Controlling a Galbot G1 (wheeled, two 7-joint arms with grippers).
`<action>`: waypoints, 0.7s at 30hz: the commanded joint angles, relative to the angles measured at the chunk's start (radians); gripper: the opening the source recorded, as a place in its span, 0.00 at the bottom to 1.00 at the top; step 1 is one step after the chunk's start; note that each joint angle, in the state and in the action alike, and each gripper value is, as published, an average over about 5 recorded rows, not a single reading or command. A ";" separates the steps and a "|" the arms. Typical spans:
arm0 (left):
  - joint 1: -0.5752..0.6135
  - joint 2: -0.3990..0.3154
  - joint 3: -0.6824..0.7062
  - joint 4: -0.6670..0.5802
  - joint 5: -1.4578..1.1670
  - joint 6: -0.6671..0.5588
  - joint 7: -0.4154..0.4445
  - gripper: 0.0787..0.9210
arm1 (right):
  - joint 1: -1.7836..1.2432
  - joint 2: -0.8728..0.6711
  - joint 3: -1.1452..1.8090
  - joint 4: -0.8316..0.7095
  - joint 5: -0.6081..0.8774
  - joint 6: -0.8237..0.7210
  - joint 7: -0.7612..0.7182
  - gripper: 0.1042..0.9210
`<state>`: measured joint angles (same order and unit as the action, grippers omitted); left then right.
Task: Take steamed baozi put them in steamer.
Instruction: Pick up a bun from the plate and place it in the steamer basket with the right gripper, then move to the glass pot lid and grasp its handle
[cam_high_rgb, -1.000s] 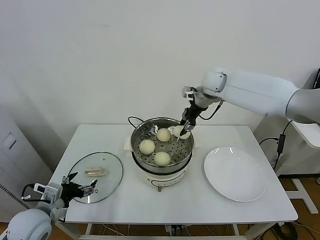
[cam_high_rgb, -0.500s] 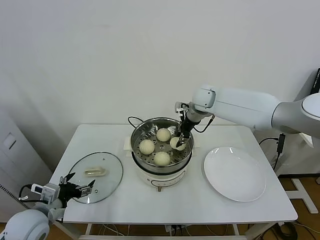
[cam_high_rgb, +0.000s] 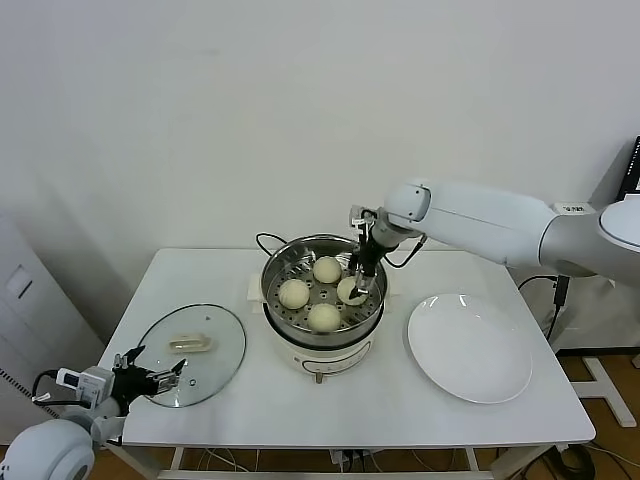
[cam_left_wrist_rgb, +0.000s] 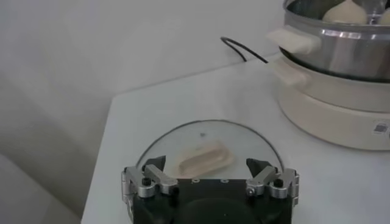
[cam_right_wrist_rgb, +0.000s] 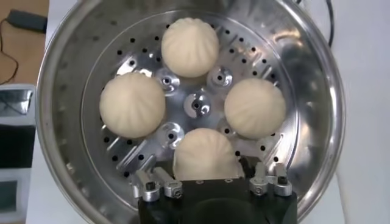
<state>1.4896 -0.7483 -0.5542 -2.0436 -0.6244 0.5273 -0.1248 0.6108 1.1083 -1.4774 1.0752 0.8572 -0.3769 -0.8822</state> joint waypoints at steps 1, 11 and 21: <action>0.010 -0.002 -0.029 0.011 -0.001 -0.005 0.002 0.88 | -0.004 -0.221 0.218 0.055 0.133 0.039 0.030 0.87; -0.002 -0.002 -0.042 0.030 0.035 -0.034 0.023 0.88 | -0.477 -0.583 0.758 0.220 0.227 0.286 0.318 0.88; -0.004 0.005 -0.034 0.068 0.412 -0.117 0.076 0.88 | -1.370 -0.484 1.690 0.342 0.033 0.466 0.603 0.88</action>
<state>1.4818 -0.7482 -0.5913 -2.0010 -0.5434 0.4858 -0.0865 0.0244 0.6555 -0.6563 1.2916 0.9922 -0.1032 -0.5563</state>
